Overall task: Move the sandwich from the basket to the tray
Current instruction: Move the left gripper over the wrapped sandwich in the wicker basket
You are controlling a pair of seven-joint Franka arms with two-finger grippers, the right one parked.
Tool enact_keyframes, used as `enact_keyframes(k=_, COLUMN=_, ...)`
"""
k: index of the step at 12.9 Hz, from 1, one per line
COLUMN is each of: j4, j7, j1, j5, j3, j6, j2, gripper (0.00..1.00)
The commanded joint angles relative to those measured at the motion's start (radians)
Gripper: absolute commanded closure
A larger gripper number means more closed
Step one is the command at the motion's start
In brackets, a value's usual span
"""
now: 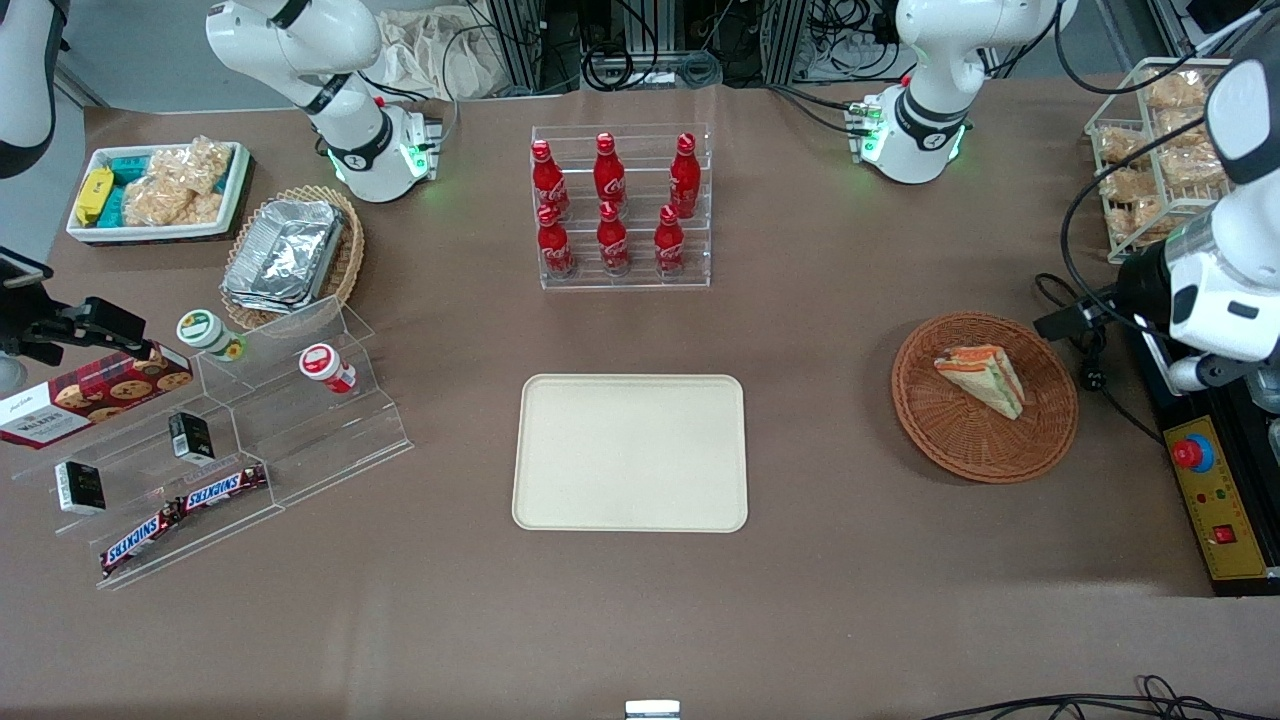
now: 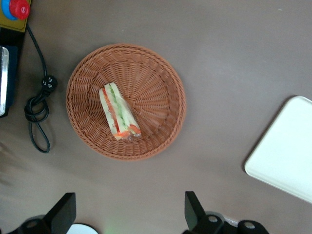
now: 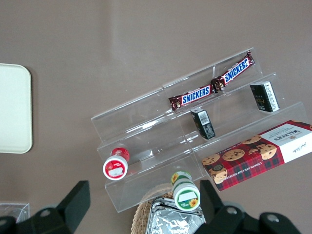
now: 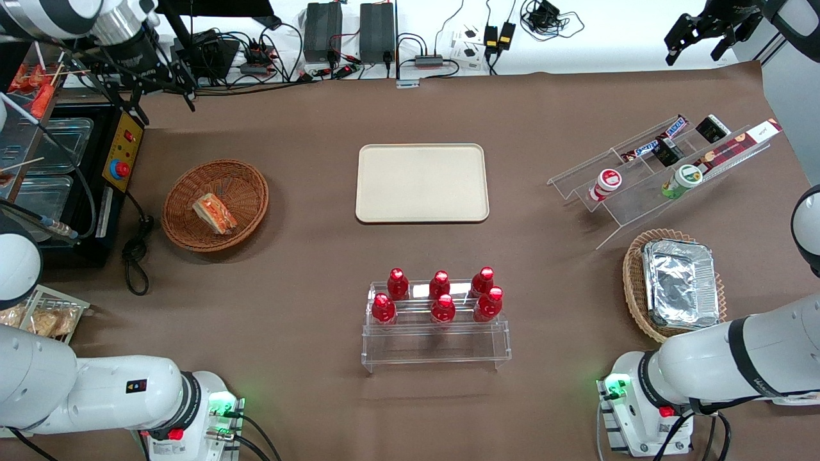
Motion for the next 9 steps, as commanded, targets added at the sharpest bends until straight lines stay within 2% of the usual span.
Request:
enact_keyframes(k=1, j4=-0.133, j7=-0.064, j1=0.026, j5=0.001, j3=-0.005, j6=0.125, j2=-0.016, gripper=0.0)
enact_keyframes(k=6, j4=-0.4, j7=-0.208, j1=0.034, j5=0.001, j3=-0.005, j6=0.465, j2=0.007, gripper=0.0)
enact_keyframes(k=9, j4=-0.445, j7=-0.311, j1=0.031, j5=0.015, j3=-0.005, j6=0.576, j2=0.084, gripper=0.0)
